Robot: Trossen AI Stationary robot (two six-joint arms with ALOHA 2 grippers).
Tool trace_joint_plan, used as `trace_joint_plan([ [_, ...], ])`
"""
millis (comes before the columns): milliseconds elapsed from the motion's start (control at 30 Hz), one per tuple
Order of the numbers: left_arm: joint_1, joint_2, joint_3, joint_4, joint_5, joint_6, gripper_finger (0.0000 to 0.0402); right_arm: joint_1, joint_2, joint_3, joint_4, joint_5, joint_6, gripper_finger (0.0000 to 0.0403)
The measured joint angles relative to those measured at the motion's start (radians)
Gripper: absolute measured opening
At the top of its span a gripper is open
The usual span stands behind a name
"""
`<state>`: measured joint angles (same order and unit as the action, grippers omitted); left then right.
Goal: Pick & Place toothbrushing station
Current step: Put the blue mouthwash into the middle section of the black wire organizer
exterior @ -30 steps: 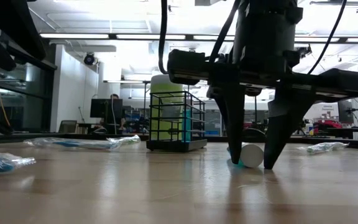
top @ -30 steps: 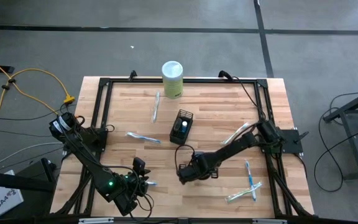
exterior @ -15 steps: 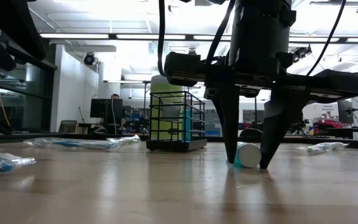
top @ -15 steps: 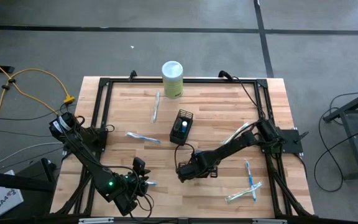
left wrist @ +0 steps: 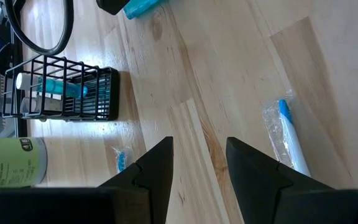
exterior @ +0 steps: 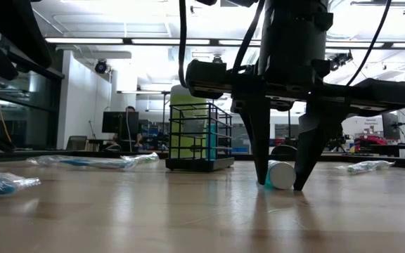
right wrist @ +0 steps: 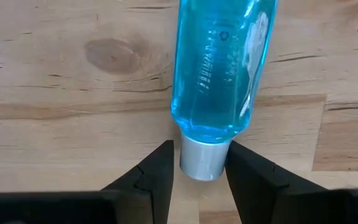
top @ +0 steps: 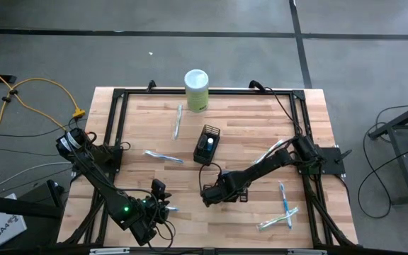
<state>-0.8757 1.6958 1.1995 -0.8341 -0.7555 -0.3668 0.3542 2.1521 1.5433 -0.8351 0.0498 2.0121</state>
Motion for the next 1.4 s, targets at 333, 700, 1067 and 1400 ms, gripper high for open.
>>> trace_joint_plan([
  [333, 0.0, 0.0, 0.0, 0.0, 0.008, 0.0, 0.014, 0.001, 0.0, 0.0, -0.009, -0.005, -0.022, 0.0096],
  [700, 0.0, 0.0, 0.0, 0.0, 0.021, 0.0, 0.014, 0.002, 0.0, -0.001, -0.017, -0.004, -0.065, 0.0088],
  [1067, 0.0, 0.0, 0.0, 0.0, 0.022, 0.0, 0.014, 0.013, -0.003, -0.002, -0.02, 0.0, -0.257, 0.0086],
  [1400, 0.0, 0.0, 0.0, 0.004, 0.024, 0.0, 0.014, 0.03, -0.035, -0.008, -0.051, -0.003, -0.505, 0.0086],
])
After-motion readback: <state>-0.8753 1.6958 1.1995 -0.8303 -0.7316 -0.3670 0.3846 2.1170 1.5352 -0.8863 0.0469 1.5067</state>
